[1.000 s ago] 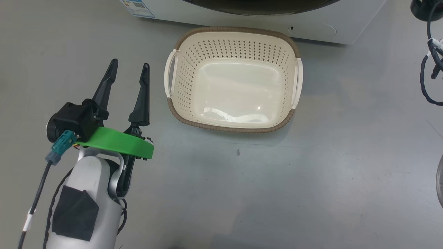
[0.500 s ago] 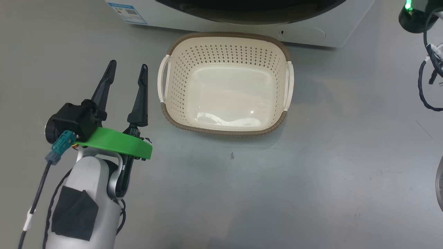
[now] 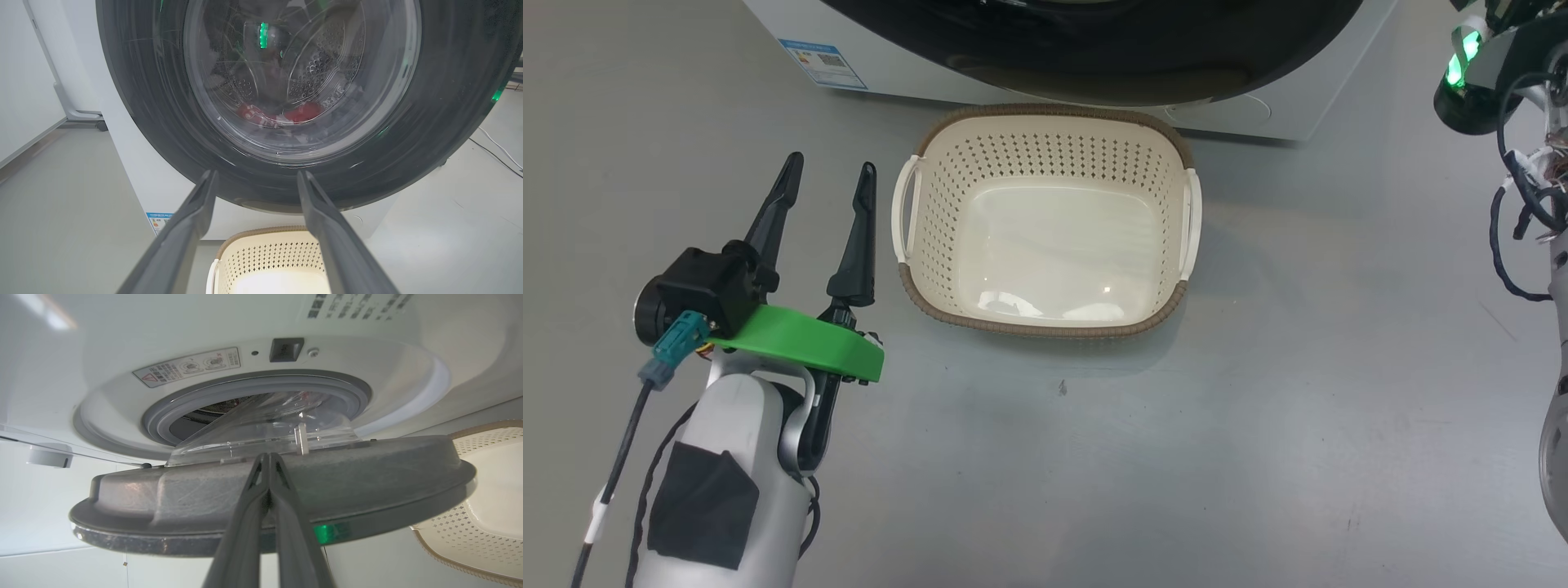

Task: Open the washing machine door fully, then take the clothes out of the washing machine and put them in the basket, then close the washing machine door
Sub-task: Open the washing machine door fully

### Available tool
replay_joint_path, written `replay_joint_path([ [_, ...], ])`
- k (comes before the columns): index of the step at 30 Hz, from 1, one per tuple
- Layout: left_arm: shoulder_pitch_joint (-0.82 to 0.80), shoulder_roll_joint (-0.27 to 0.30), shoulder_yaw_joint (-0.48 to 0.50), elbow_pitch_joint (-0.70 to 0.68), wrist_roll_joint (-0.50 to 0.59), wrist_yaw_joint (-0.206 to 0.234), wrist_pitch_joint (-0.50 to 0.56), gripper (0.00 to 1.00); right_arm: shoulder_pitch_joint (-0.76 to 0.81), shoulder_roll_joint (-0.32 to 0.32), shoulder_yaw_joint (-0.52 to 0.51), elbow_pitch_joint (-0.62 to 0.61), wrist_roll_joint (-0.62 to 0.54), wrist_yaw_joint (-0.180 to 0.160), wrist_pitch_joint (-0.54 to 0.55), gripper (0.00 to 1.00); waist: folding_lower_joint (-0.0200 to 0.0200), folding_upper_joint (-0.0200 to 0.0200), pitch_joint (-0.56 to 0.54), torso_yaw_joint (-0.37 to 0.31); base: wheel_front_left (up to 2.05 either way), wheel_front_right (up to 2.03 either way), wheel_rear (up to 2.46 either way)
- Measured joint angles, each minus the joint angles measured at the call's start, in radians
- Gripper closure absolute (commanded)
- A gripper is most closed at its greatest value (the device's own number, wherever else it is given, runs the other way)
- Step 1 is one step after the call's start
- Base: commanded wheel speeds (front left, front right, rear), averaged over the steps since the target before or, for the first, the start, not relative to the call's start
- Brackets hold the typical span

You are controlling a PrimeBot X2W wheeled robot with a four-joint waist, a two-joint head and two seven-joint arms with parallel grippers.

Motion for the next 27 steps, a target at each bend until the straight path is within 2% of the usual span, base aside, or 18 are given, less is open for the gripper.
replay_joint_path([
  [9, 0.004, 0.000, 0.001, 0.011, 0.011, 0.000, 0.000, 0.00, 0.048, 0.014, 0.012, -0.002, 0.008, 0.016, 0.042, 1.00, 0.0000, 0.0000, -0.029, -0.015, 0.00, 0.00, 0.00],
  [27, 0.024, 0.000, -0.010, 0.029, 0.011, 0.000, 0.000, 0.00, 0.108, 0.056, 0.049, -0.051, 0.017, 0.020, 0.112, 1.00, 0.0000, 0.0000, -0.074, -0.020, 0.00, 0.00, 0.00],
])
